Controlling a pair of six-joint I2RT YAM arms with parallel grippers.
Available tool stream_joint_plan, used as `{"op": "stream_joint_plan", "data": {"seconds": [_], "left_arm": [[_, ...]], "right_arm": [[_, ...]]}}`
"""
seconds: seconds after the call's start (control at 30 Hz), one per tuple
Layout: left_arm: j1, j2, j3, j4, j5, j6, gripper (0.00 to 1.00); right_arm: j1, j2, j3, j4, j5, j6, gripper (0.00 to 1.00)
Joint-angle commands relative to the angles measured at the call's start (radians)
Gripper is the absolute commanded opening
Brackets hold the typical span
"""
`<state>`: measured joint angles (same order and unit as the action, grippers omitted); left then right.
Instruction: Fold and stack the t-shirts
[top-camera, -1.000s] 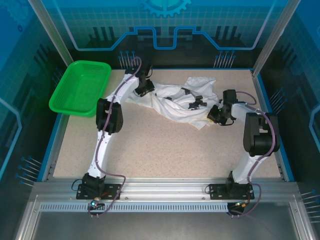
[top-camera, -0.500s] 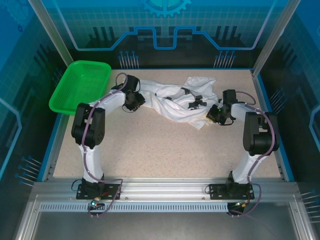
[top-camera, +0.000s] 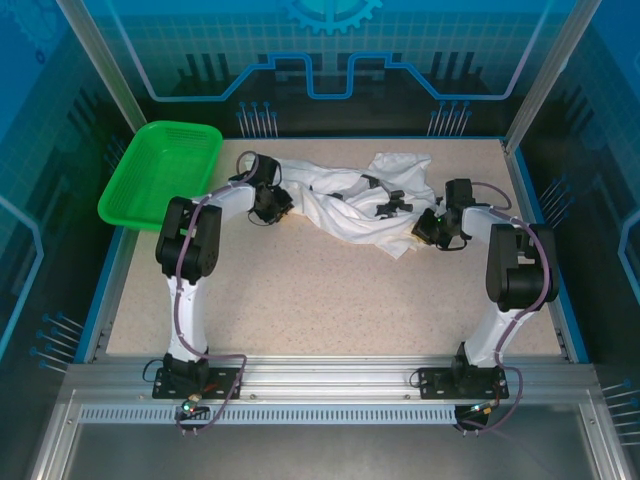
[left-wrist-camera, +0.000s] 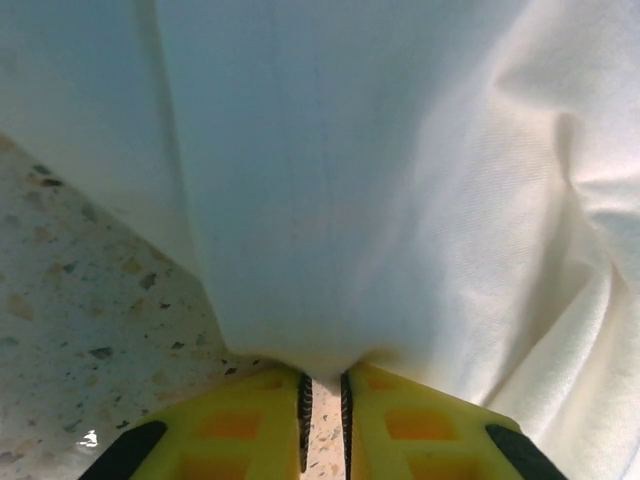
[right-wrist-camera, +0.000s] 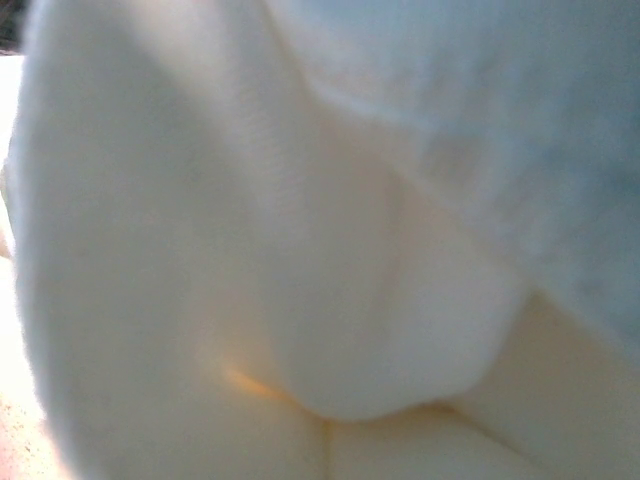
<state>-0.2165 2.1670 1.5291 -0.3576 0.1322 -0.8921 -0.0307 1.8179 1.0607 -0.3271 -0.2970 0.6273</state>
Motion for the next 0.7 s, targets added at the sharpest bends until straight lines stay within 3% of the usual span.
{"op": "stream_joint_plan", "data": {"seconds": [0.0,0.13,0.47,0.67], "left_arm": [[0.003,0.030,0.037,0.025,0.036,0.010,0.27],[0.002,0.023,0.055,0.027,0.030,0.022,0.30],[0.002,0.067,0.106,0.006,0.041,0.017,0.01],[0.002,0.015,0.107,-0.044,0.023,0.034,0.00]], "right_arm": [[0.015,0.010,0.001,0.008,-0.029,-0.018,0.00],[0.014,0.012,0.002,0.008,-0.031,-0.018,0.00],[0.012,0.020,0.007,0.007,-0.038,-0.020,0.00],[0.012,0.002,0.005,-0.002,-0.032,-0.026,0.00]]}}
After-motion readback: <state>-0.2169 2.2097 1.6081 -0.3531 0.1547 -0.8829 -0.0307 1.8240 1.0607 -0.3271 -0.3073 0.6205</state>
